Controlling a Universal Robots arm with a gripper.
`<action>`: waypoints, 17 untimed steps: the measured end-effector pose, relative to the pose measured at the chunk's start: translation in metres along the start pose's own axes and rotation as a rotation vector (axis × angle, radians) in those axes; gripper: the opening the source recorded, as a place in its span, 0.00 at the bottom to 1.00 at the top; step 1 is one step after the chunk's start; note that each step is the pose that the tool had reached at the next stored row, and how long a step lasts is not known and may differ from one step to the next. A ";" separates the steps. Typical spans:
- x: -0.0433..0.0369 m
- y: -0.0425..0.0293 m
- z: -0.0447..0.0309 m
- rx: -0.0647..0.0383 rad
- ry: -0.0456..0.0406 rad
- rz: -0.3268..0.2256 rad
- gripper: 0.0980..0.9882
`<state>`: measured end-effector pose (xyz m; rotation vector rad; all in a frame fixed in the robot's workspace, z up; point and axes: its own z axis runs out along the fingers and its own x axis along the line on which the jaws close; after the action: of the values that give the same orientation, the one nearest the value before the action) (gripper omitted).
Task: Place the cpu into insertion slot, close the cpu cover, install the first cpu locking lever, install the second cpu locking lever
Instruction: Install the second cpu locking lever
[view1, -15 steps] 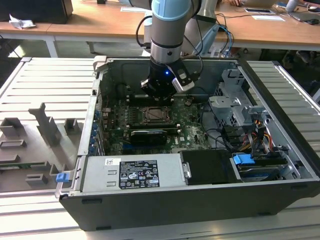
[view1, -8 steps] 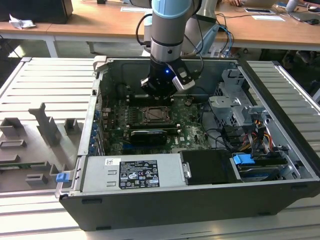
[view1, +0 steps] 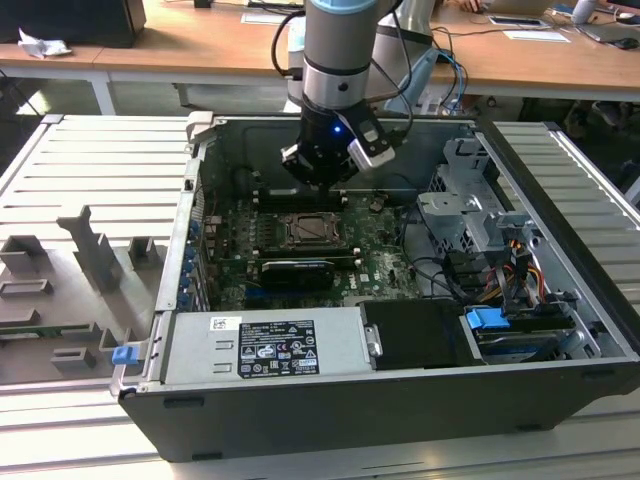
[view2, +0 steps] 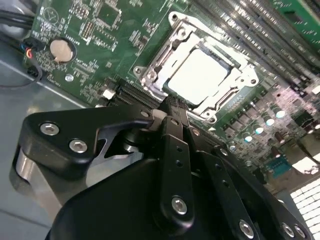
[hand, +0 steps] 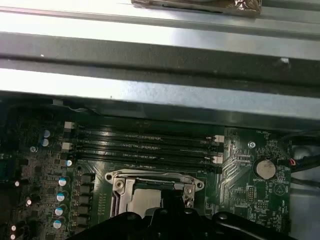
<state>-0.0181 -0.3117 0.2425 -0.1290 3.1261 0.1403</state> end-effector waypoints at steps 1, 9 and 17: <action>0.0003 -0.0041 -0.0003 0.000 0.0003 0.000 0.01; 0.0031 -0.0377 -0.0022 -0.014 0.0134 0.001 0.01; 0.0203 -0.0624 -0.0041 -0.015 0.0134 0.001 0.01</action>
<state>-0.0332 -0.3756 0.2407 -0.1288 3.1391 0.1635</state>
